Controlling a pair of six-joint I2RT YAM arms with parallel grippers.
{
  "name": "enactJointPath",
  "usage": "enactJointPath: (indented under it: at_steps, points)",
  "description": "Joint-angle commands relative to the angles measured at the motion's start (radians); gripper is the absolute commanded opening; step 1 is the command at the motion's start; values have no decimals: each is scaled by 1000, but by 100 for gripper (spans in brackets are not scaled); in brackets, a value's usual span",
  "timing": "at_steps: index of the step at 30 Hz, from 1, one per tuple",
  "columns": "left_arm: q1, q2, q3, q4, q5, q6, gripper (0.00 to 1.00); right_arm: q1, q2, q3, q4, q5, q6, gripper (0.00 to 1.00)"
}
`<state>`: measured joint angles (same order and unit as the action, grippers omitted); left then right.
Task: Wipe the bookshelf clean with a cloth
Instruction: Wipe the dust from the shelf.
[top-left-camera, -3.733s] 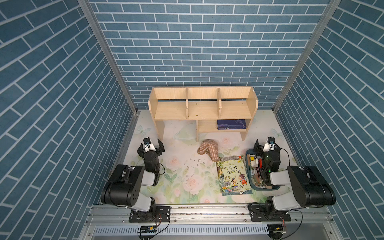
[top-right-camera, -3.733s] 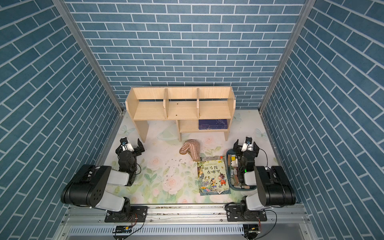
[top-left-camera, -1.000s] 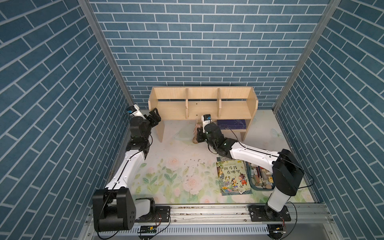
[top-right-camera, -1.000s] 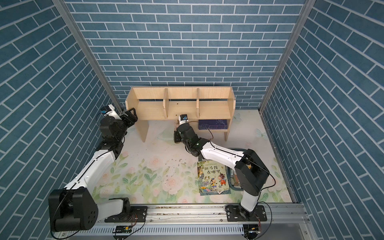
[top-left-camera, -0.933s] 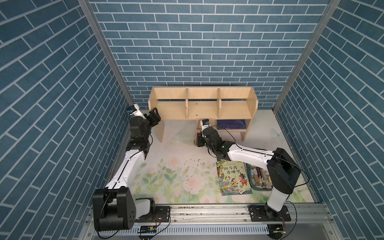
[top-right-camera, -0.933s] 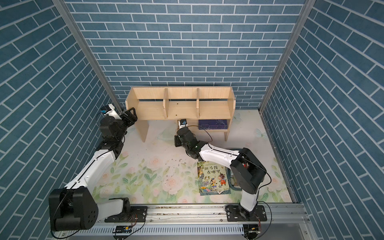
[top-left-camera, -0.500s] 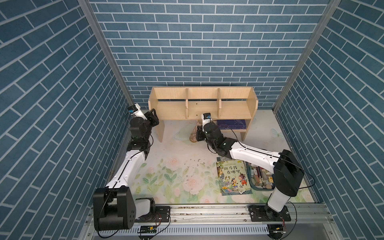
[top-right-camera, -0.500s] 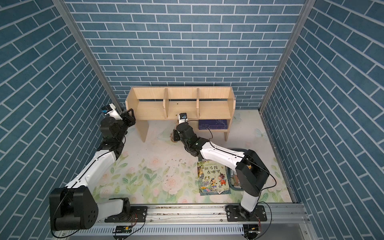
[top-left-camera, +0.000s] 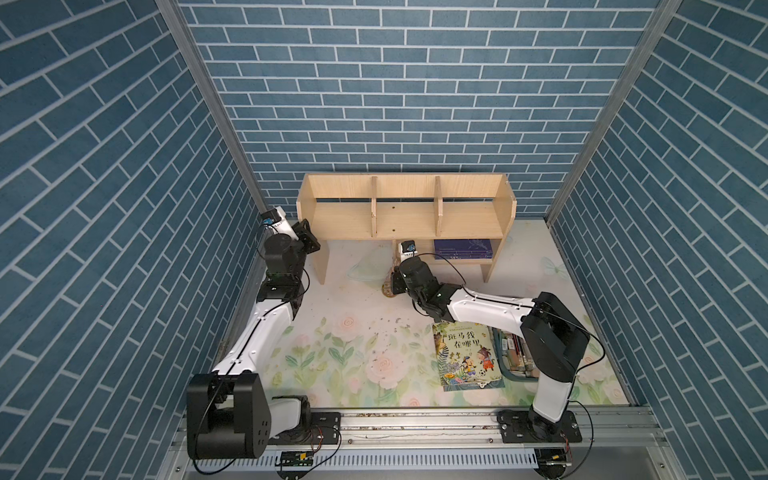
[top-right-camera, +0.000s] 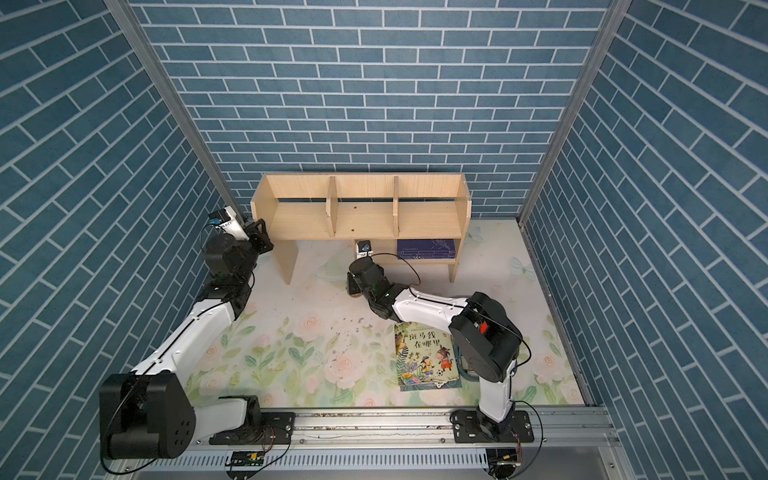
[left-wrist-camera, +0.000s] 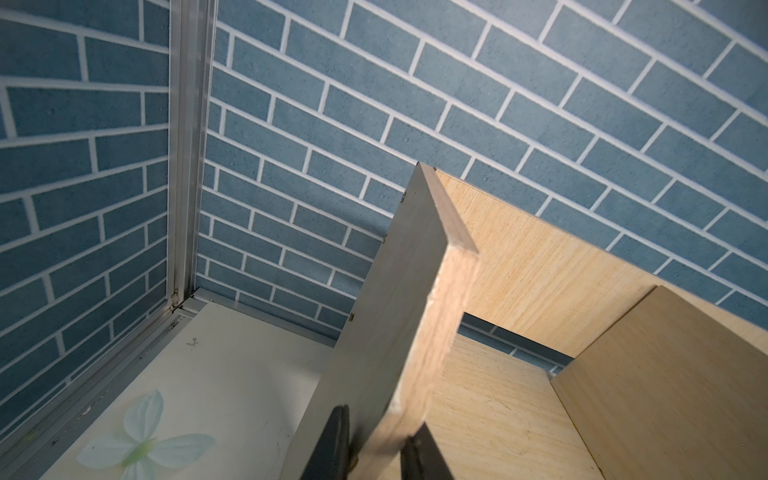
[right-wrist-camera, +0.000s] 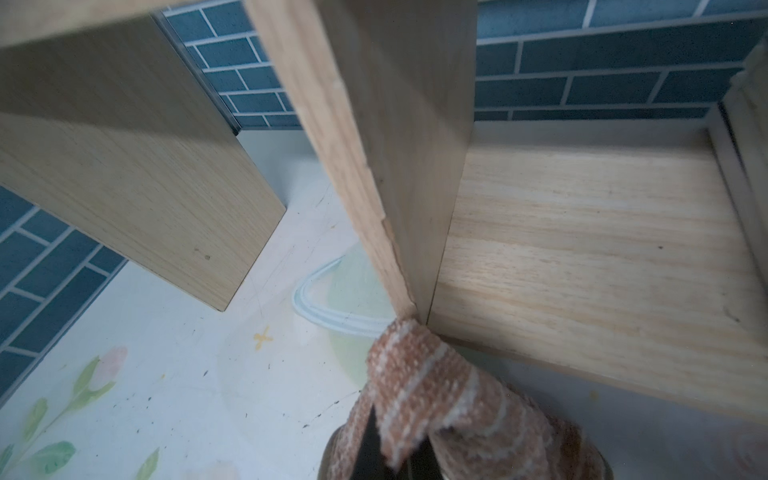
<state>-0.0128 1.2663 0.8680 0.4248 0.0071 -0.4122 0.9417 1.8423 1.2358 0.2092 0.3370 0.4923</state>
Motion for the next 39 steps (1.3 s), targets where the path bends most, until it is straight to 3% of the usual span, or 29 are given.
enactJointPath:
  at_steps: [1, 8, 18, 21, 25, 31, 39]
  points:
    - [-15, 31, -3, -27, 9, -40, 9, 1, -98, 38, 23, 19, -27, 0]
    - [-15, 33, 0, -44, -10, -27, 0, -62, -177, 66, -61, 104, -53, 0]
    - [-32, 11, -8, -71, -34, 7, 0, -264, -538, -229, -62, 197, -26, 0]
    - [-40, 1, -9, -82, -39, 12, 0, -375, -609, -268, -102, 178, -20, 0]
    - [-53, -14, -6, -100, -46, 17, 0, -431, -655, -279, -121, 177, -62, 0]
    - [-64, -21, -17, -89, -8, 19, 0, -405, -595, -263, -45, 3, -63, 0]
    - [-64, -12, -18, -81, 18, 24, 0, -143, -368, -122, 82, -13, -87, 0]
